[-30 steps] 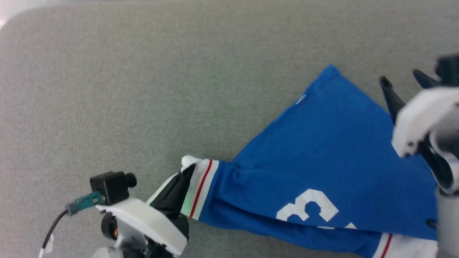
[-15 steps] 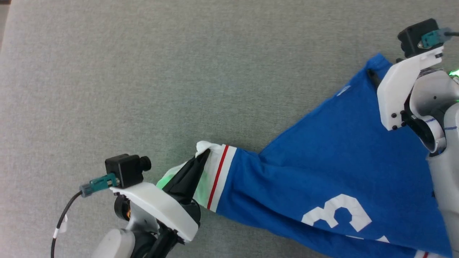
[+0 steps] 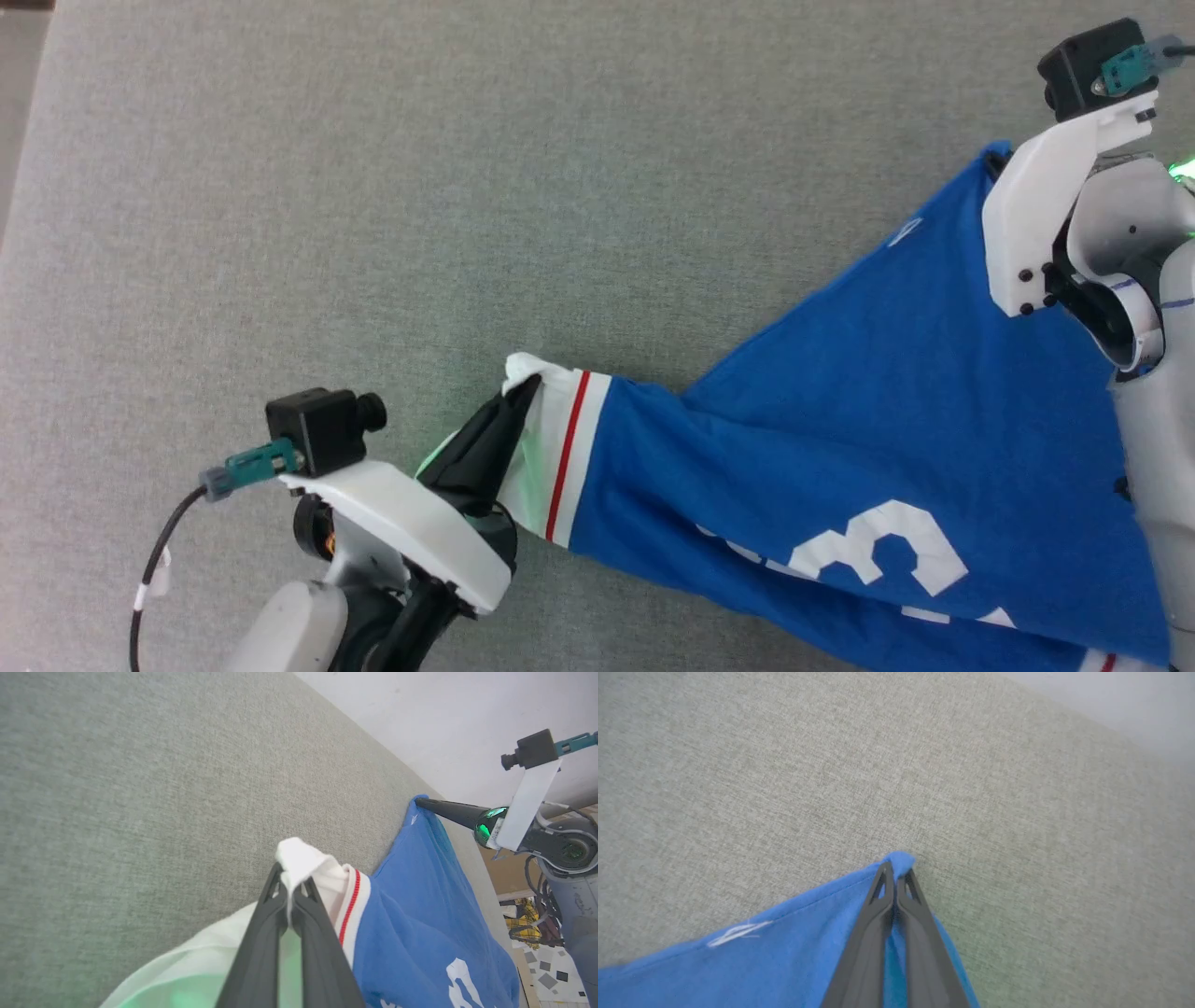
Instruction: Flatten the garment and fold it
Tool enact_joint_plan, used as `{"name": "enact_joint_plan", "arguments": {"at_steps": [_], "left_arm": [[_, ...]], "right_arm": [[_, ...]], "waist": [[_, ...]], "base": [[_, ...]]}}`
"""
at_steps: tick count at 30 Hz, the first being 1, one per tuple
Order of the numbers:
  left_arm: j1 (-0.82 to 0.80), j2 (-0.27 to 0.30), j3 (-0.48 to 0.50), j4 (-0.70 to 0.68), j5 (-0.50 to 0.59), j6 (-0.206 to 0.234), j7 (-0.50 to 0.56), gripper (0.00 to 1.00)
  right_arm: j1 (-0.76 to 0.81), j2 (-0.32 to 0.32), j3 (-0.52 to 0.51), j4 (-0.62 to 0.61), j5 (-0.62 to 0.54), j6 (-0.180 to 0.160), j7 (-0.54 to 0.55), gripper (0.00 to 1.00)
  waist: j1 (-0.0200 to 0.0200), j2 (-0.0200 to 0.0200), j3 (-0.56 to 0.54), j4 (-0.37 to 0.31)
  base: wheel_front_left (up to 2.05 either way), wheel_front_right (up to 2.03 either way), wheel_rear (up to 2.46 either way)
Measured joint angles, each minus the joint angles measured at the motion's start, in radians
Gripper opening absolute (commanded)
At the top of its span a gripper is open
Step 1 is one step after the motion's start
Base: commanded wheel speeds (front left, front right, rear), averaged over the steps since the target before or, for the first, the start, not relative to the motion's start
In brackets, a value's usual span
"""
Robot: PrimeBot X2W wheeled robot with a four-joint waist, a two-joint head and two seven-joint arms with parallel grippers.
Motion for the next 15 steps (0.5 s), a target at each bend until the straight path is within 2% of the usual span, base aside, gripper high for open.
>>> {"name": "enact_joint_plan", "arguments": {"at_steps": [5, 10, 15], "left_arm": [[0.004, 0.002, 0.031, -0.013, 0.001, 0.014, -0.034, 0.0], [-0.006, 0.008, 0.077, -0.019, 0.035, 0.063, -0.069, 0.0], [-0.129, 0.053, 0.099, -0.002, 0.114, 0.102, -0.05, 0.0]], "right_arm": [[0.013, 0.026, -0.043, -0.044, 0.004, -0.001, -0.086, 0.0], [0.036, 0.061, -0.101, -0.082, 0.019, -0.001, -0.179, 0.0], [0.046, 0.097, -0.135, -0.103, 0.019, -0.001, -0.261, 0.0]], "waist": [[-0.0001, 0.0, -0.053, -0.026], [-0.0002, 0.0, -0.111, -0.06], [-0.0002, 0.0, -0.173, -0.098]], "base": [[0.0, 0.0, 0.0], [0.0, 0.0, 0.0], [0.0, 0.0, 0.0]]}}
